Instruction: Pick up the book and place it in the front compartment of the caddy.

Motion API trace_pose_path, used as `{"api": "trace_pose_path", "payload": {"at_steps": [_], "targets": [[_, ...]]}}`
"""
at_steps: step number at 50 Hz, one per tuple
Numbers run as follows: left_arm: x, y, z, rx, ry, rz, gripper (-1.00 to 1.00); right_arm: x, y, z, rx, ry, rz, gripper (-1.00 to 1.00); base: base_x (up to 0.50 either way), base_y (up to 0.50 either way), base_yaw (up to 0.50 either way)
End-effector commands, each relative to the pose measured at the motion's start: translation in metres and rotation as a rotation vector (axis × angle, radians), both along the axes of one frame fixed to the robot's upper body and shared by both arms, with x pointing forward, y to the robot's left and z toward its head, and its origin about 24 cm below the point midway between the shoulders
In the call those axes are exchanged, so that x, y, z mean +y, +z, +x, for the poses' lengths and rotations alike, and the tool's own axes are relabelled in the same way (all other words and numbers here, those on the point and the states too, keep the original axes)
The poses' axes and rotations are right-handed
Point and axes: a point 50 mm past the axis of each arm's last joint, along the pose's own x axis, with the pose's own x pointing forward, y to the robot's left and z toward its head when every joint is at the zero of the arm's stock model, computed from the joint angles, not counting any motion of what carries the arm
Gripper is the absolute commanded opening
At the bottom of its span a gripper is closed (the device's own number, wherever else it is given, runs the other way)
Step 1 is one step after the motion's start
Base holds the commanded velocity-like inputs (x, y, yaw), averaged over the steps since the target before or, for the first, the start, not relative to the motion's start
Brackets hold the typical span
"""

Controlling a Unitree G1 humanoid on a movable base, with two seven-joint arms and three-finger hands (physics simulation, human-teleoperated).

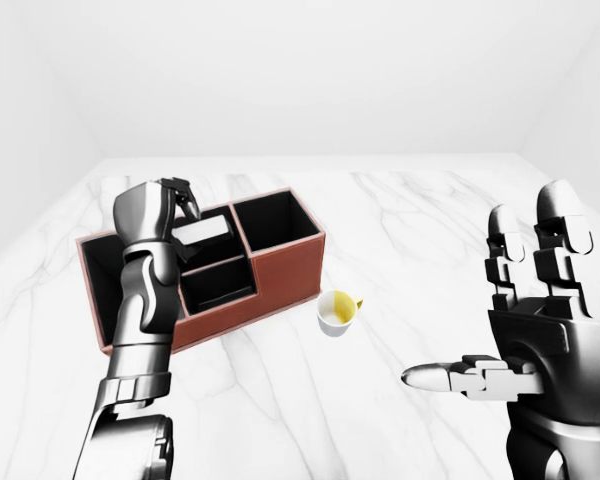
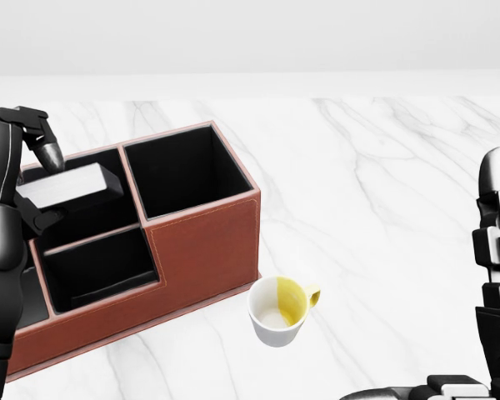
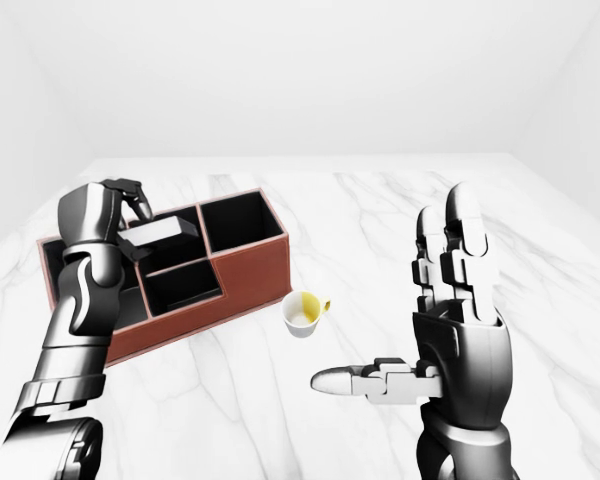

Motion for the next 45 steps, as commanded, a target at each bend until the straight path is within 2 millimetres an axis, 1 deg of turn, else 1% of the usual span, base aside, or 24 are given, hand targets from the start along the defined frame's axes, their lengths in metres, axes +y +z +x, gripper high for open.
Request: {"api": "trace_pose_path", "payload": {"at_steps": [1, 10, 13, 20, 31, 32, 37, 45], "targets": [[0.001, -0.003, 0.008, -0.035, 0.027, -0.030, -0.93, 0.000, 0.000, 0.000, -0.002, 0.001, 0.000, 1.00, 0.00, 0.00, 0.00], [0.003, -0.009, 0.010, -0.013, 0.040, -0.021, -0.93, -0.001, 0.002, -0.001, -0.010, -0.001, 0.001, 1.00, 0.00, 0.00, 0.00], [0.002, -0.007, 0.010, -0.012, 0.039, 0.000, -0.93, 0.000, 0.002, -0.002, -0.012, 0.002, 0.001, 1.00, 0.00, 0.00, 0.00], [-0.002, -0.005, 0.010, 0.006, 0.043, 0.106, -0.93, 0.000, 0.001, -0.001, -0.008, 0.002, -0.001, 1.00, 0.00, 0.00, 0.00], [-0.010, -0.004, 0.016, 0.002, 0.038, 0.113, -0.93, 0.001, 0.000, 0.000, 0.001, 0.002, -0.003, 1.00, 0.00, 0.00, 0.00], [-0.013, -0.004, 0.017, 0.002, 0.036, 0.127, -0.93, 0.002, 0.000, 0.000, 0.002, 0.006, -0.004, 1.00, 0.00, 0.00, 0.00], [-0.012, -0.009, 0.023, 0.006, 0.051, 0.095, -0.93, 0.002, 0.001, -0.001, -0.007, 0.006, -0.004, 1.00, 0.00, 0.00, 0.00], [-0.005, -0.032, 0.031, 0.051, 0.102, 0.043, -0.92, 0.003, 0.001, -0.001, -0.003, 0.009, -0.004, 1.00, 0.00, 0.00, 0.00]]}}
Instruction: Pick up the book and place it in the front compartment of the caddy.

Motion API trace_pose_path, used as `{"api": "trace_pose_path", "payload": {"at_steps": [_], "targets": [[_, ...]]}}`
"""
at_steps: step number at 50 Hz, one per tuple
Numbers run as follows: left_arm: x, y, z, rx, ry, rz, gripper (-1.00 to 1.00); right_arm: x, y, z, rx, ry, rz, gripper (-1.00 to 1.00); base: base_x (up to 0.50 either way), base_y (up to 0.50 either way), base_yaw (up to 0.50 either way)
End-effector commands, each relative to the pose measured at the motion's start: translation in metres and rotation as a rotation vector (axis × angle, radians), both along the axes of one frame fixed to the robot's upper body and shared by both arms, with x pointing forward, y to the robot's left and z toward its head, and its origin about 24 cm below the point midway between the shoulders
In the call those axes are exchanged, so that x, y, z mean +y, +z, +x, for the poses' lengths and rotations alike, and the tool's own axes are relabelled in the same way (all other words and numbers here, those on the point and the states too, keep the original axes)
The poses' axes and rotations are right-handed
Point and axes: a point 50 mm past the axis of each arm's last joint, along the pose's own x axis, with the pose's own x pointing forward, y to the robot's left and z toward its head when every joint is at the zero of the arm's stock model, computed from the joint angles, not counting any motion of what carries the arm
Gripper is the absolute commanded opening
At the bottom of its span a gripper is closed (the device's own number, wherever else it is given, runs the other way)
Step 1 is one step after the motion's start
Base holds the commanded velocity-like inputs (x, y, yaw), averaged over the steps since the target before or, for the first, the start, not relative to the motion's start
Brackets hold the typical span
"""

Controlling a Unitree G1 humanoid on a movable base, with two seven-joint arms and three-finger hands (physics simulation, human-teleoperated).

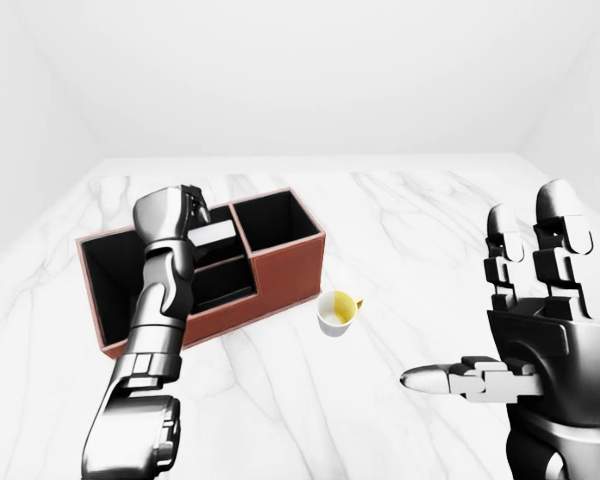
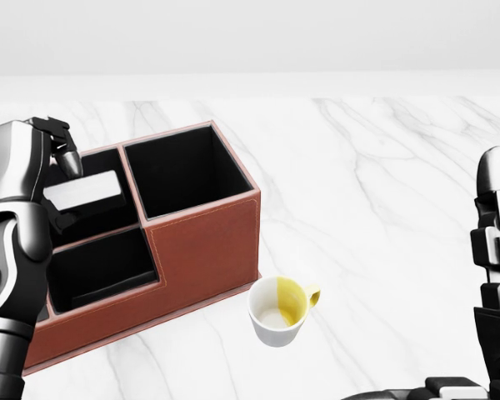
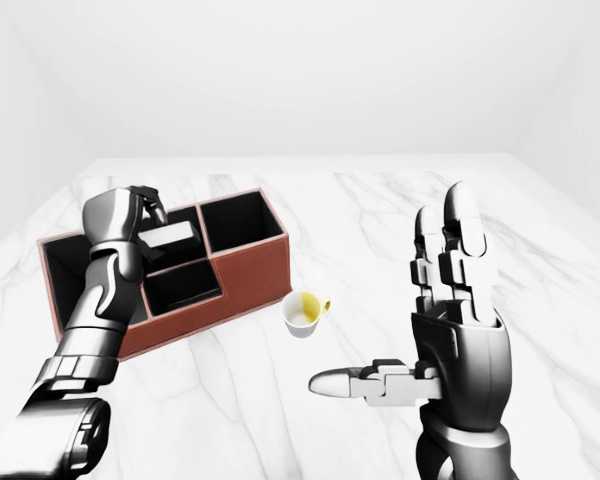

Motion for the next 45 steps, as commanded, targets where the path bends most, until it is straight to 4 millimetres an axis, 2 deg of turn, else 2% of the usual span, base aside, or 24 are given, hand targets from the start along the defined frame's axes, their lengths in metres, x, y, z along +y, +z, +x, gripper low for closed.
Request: {"api": "trace_pose_path", "payload": {"at_steps": [1, 14, 24, 25, 26, 27, 34, 36, 38, 40, 41, 45], "targets": [[0.004, -0.012, 0.009, -0.014, 0.062, -0.033, -0.93, 0.001, 0.000, 0.000, 0.000, 0.004, 0.000, 1.00, 0.00, 0.00, 0.00], [0.018, -0.034, 0.016, 0.084, 0.135, -0.089, -0.93, 0.001, 0.002, -0.002, -0.006, 0.006, 0.001, 1.00, 0.00, 0.00, 0.00], [0.016, -0.030, 0.017, 0.073, 0.125, -0.079, -0.91, 0.002, -0.001, 0.000, 0.005, 0.013, 0.002, 1.00, 0.00, 0.00, 0.00], [0.016, -0.028, 0.017, 0.064, 0.122, -0.075, -0.85, 0.002, -0.001, 0.000, 0.006, 0.012, 0.001, 1.00, 0.00, 0.00, 0.00], [0.014, -0.021, 0.016, 0.026, 0.111, -0.065, 0.59, 0.003, -0.001, 0.000, 0.004, 0.014, 0.002, 1.00, 0.00, 0.00, 0.00], [0.013, -0.015, 0.015, -0.009, 0.102, -0.067, 1.00, 0.003, 0.000, 0.000, 0.004, 0.015, 0.002, 1.00, 0.00, 0.00, 0.00], [0.003, 0.018, 0.001, -0.167, 0.039, -0.010, 1.00, 0.004, -0.001, 0.000, 0.008, 0.019, 0.002, 1.00, 0.00, 0.00, 0.00], [-0.002, 0.032, -0.009, -0.224, 0.007, 0.001, 1.00, 0.004, -0.001, 0.000, 0.009, 0.019, 0.003, 1.00, 0.00, 0.00, 0.00], [-0.012, 0.054, -0.022, -0.266, -0.049, 0.066, 1.00, 0.004, -0.001, 0.001, 0.008, 0.019, 0.004, 1.00, 0.00, 0.00, 0.00], [-0.015, 0.060, -0.027, -0.274, -0.054, 0.094, 1.00, 0.004, -0.001, 0.001, 0.007, 0.019, 0.004, 1.00, 0.00, 0.00, 0.00], [-0.019, 0.071, -0.035, -0.297, -0.067, 0.131, 1.00, 0.004, -0.001, 0.001, 0.007, 0.020, 0.004, 1.00, 0.00, 0.00, 0.00], [-0.022, 0.080, -0.044, -0.294, -0.067, 0.169, 1.00, 0.005, 0.000, -0.001, 0.004, 0.022, 0.003, 1.00, 0.00, 0.00, 0.00]]}}
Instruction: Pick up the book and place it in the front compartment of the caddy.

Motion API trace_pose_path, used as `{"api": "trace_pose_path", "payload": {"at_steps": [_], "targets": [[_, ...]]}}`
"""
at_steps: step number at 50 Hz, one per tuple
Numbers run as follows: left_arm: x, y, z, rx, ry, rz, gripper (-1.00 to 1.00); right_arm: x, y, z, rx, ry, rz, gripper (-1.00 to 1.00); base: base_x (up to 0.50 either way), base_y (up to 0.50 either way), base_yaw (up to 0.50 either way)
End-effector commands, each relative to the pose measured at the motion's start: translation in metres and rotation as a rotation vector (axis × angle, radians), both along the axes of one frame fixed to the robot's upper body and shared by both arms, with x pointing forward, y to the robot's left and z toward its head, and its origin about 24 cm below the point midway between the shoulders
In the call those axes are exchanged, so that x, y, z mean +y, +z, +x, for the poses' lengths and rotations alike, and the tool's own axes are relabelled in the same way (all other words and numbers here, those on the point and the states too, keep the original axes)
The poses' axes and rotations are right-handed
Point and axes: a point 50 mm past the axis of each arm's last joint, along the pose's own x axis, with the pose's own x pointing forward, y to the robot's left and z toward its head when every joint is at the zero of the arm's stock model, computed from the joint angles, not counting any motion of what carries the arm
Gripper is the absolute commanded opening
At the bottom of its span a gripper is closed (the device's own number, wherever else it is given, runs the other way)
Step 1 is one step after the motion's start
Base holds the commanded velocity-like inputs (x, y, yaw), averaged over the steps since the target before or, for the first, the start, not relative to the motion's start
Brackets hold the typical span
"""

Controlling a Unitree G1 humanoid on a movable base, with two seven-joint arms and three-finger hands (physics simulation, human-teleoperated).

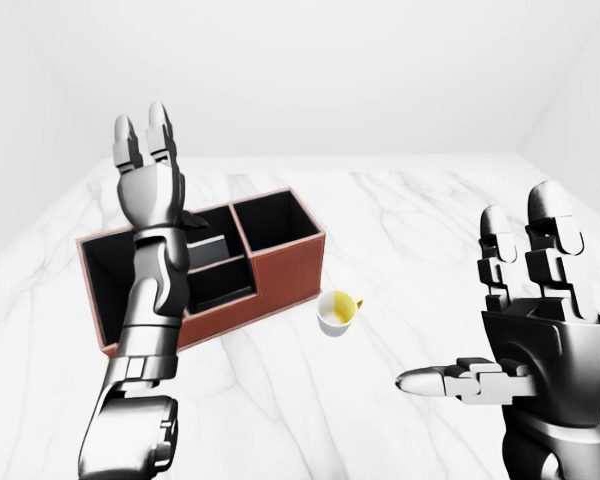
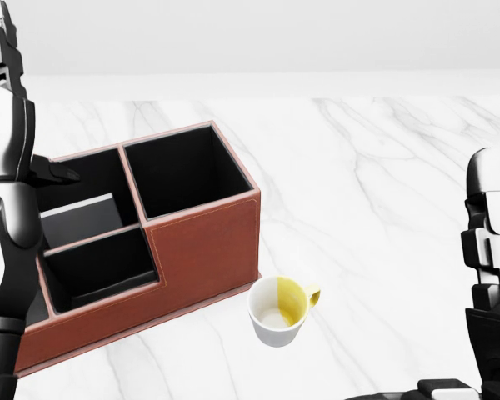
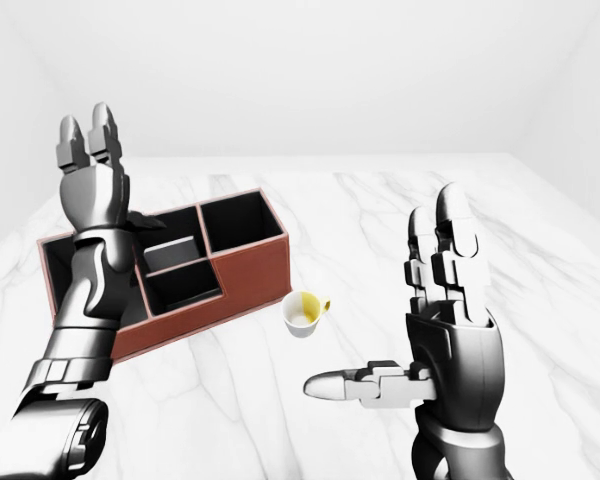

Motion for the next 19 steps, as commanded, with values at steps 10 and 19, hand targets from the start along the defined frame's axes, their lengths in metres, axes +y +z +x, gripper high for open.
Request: {"api": "trace_pose_path", "payload": {"at_steps": [10, 19], "targets": [[-0.032, 0.102, -0.101, -0.199, -0.016, 0.304, 1.00, 0.001, -0.001, 0.001, 0.003, 0.002, 0.002, 1.00, 0.00, 0.00, 0.00], [-0.038, 0.135, -0.166, -0.227, 0.071, 0.388, 1.00, 0.001, 0.003, -0.004, -0.014, 0.001, 0.003, 1.00, 0.00, 0.00, 0.00]]}}
